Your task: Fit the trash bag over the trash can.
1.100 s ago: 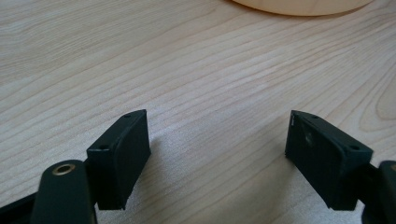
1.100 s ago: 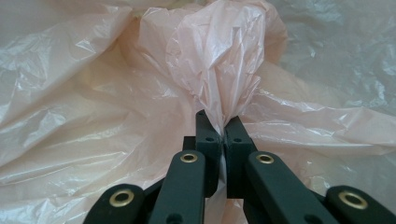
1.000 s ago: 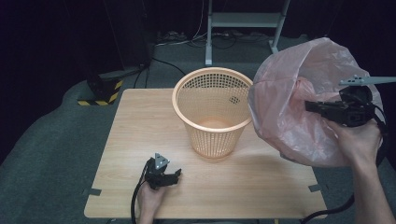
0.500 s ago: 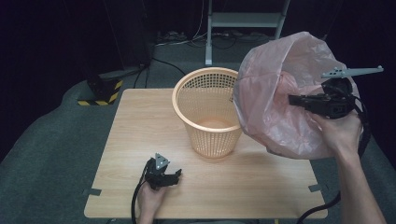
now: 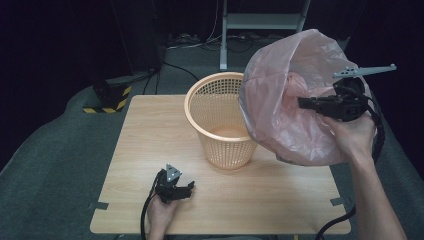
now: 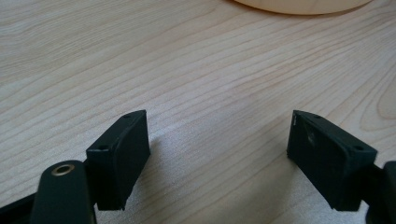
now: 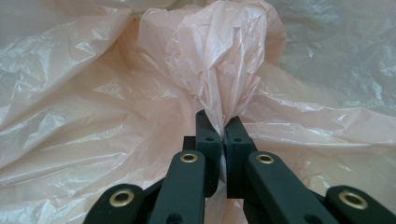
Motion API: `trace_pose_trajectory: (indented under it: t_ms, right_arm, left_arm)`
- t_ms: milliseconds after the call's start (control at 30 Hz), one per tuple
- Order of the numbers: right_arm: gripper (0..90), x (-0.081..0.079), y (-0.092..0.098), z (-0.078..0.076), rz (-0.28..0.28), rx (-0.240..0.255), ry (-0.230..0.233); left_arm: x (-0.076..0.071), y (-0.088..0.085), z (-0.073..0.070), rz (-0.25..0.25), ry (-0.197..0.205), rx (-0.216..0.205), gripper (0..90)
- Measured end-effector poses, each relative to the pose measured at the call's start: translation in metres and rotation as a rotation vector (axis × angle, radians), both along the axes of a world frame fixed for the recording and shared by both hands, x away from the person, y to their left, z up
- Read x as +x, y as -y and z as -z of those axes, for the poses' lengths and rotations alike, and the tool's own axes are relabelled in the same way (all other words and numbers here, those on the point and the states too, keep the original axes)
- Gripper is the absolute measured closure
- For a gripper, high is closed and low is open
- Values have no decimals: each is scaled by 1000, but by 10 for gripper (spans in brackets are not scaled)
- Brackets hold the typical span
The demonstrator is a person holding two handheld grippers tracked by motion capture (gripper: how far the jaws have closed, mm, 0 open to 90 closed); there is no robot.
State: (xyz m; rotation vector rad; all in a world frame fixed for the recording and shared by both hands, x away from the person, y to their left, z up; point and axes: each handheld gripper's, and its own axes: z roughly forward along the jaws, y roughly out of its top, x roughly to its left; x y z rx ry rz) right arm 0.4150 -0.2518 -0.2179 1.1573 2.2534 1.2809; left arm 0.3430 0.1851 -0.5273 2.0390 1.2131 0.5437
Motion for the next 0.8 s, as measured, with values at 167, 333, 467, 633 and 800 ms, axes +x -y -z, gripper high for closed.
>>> trace_pose_trajectory:
  t_ms: [167,333,467,633,800]
  right_arm:
    - [876,7,-8,2,-19,13,-9]
    - [876,10,-16,3,-33,12,-14]
    - [876,12,-23,1,-43,14,-17]
    - [876,15,-30,0,-50,9,-21]
    - [876,19,-38,1,-62,9,-24]
  left_arm:
    - [0,0,0,0,0,-1,210]
    - [0,0,0,0,0,-1,210]
    - [0,0,0,0,2,0,210]
    - [0,0,0,0,0,-1,212]
    - [0,0,0,-1,1,-1,212]
